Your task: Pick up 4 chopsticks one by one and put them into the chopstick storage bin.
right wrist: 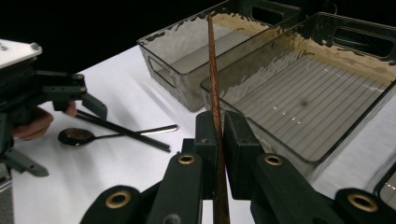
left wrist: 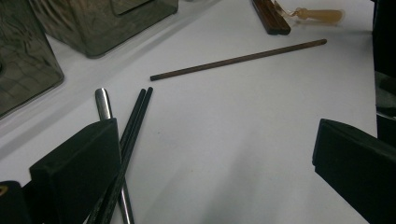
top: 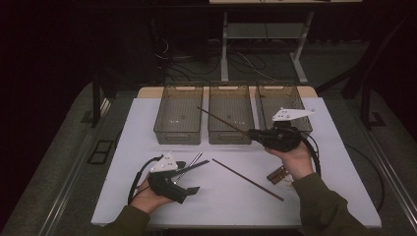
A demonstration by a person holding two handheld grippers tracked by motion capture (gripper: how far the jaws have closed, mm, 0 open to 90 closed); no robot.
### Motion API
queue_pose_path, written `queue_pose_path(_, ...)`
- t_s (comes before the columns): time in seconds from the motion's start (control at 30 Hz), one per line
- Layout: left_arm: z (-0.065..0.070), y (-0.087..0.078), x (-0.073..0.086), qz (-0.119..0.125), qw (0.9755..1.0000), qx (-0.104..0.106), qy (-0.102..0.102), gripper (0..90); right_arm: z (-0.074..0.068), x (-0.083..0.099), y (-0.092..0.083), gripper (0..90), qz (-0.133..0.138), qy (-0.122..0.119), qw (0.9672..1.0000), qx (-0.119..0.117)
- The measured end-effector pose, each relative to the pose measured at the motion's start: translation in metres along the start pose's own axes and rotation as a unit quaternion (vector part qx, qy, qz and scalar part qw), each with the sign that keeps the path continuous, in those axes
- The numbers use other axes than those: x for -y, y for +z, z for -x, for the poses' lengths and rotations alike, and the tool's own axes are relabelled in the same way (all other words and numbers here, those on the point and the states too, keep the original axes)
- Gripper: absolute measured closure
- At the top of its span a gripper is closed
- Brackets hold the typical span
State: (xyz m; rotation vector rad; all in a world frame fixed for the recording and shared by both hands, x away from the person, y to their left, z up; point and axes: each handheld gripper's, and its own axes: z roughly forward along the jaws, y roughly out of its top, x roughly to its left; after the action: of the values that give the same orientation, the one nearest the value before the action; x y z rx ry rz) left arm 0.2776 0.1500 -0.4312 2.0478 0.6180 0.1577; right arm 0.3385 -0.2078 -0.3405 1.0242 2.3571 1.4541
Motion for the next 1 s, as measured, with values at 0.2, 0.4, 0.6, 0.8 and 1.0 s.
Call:
queue_pose_path(0.2,0.000,-0.001,0.000,0.002,1.0000,-0.002,-0.004,0.0,-0.001,-0.012,0.012,84.4,-0.004,0.001,1.0000,0.008)
queue_pose_path(0.4,-0.001,0.000,0.000,-0.002,1.0000,-0.003,-0.003,0.0,-0.001,-0.029,0.034,84.4,-0.011,0.005,0.9998,0.016)
queue_pose_path(0.6,-0.001,-0.001,-0.001,0.000,1.0000,-0.002,-0.008,0.0,-0.003,-0.045,0.058,84.4,-0.024,-0.001,0.9993,0.029)
queue_pose_path(0.8,-0.001,0.000,-0.001,0.000,0.9999,-0.002,-0.011,0.1,-0.003,-0.059,0.077,84.4,-0.028,0.002,0.9988,0.040)
queue_pose_path(1.0,-0.001,0.000,-0.001,0.004,0.9999,-0.003,-0.012,0.2,-0.002,-0.072,0.099,84.4,-0.032,0.006,0.9981,0.052)
